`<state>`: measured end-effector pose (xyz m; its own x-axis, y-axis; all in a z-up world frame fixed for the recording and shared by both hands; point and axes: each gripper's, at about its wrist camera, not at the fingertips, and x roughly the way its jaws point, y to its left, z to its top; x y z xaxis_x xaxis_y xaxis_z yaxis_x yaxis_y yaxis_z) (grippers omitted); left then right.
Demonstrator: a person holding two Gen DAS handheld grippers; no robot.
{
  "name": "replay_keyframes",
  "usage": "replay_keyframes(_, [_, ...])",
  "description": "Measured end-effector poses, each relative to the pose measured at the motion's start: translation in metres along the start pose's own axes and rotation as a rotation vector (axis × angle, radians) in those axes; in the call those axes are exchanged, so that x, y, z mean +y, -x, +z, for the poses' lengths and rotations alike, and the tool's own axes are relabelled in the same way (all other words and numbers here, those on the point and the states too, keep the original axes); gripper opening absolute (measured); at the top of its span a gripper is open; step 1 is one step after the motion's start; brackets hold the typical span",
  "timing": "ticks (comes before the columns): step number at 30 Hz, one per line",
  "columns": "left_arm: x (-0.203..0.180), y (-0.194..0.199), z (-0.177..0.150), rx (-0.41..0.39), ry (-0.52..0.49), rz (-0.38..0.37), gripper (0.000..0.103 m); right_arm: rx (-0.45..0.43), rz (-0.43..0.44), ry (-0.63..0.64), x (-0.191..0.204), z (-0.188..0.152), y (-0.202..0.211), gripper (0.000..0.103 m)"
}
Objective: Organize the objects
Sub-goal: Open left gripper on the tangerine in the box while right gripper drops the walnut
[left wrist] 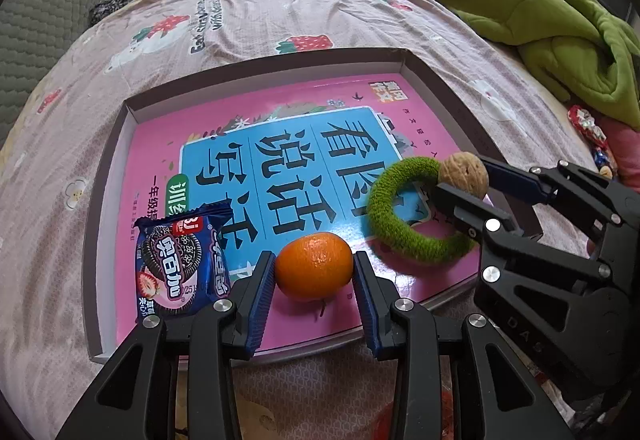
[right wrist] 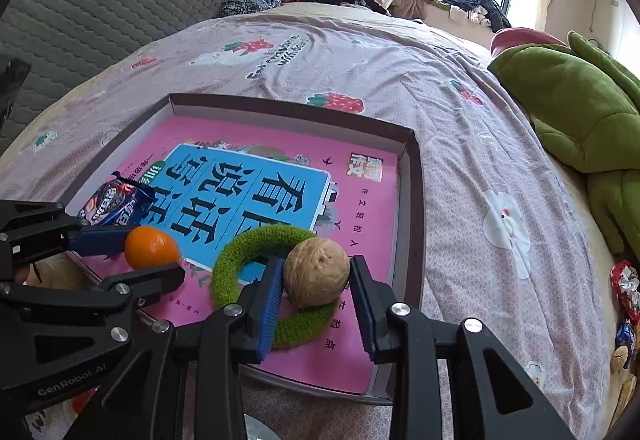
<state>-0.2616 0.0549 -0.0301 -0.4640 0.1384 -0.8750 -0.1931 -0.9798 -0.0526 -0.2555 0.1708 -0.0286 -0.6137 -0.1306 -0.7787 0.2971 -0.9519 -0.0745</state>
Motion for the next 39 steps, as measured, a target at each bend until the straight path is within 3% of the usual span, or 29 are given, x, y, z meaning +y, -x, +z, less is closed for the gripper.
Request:
replay_keyframes(29, [0.008,0.001,0.0,0.011,0.048,-0.019,0.041,0.057,-0.022,0.053,0.011,-0.002,-0.006,0.035])
replay_keyframes(35, [0.013,0.0,-0.003,0.029,0.073,-0.048,0.044,0.068,-0.026,0.049,0.011,-0.002,-0.007,0.037])
replay_keyframes(39, [0.016,0.001,-0.003,0.038,0.082,-0.059,0.046,0.074,-0.02,0.045,0.011,-0.001,-0.006,0.044])
